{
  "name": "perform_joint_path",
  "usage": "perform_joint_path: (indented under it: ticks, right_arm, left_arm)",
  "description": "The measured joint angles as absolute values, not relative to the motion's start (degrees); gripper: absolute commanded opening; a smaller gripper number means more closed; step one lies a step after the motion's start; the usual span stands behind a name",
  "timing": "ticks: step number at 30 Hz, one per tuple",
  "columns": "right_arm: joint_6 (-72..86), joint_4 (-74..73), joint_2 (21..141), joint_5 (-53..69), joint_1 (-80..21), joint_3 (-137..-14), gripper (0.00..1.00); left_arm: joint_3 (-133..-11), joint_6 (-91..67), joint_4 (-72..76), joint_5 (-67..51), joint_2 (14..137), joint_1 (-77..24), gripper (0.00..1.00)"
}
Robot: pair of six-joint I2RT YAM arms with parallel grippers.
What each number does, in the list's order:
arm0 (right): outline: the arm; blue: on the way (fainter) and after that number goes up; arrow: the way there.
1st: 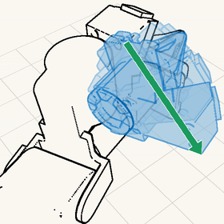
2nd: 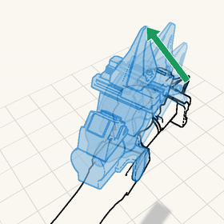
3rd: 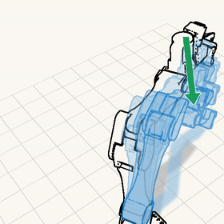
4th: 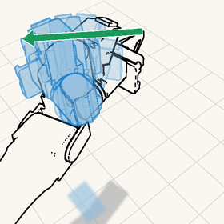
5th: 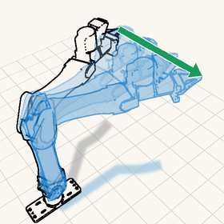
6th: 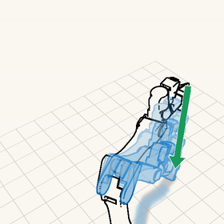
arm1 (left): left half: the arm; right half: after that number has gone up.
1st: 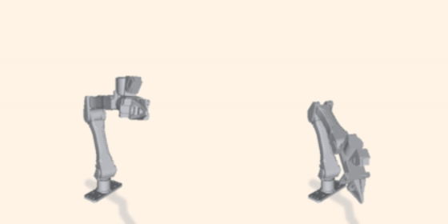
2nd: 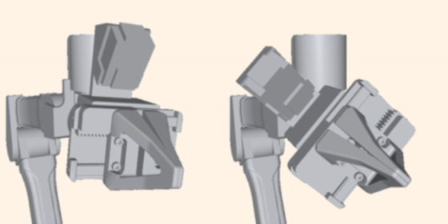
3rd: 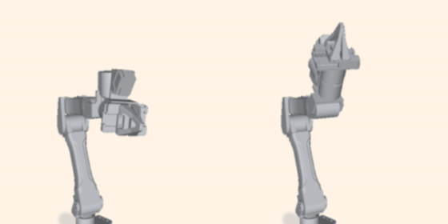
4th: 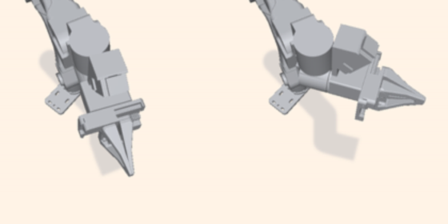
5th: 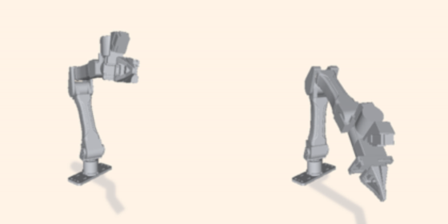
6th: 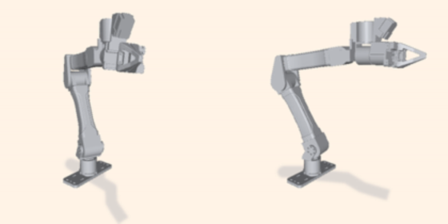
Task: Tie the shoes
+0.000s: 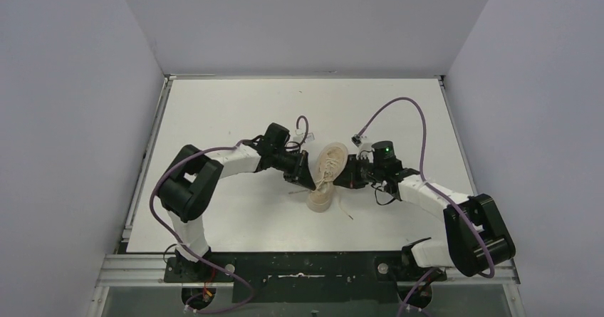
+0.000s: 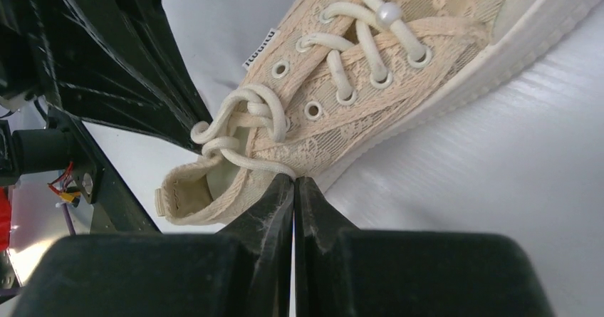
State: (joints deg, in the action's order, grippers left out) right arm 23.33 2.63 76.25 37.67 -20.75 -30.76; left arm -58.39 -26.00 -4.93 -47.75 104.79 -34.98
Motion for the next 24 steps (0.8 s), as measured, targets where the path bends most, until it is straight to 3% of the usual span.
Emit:
perform_joint_path:
  ticks: [14,24]
  right_arm:
    - [15.4,-6.5,76.9,38.1,-15.5,-34.9,0.0]
    - [15.4,-9.0,76.3,41.4,-16.5,-35.2,0.0]
  left_arm:
    - [-60.8,-30.7,0.9,-48.4,108.8,-40.4,0.0]
    - [-62.2,-22.5,-11.9,-44.2,100.8,-36.2,0.0]
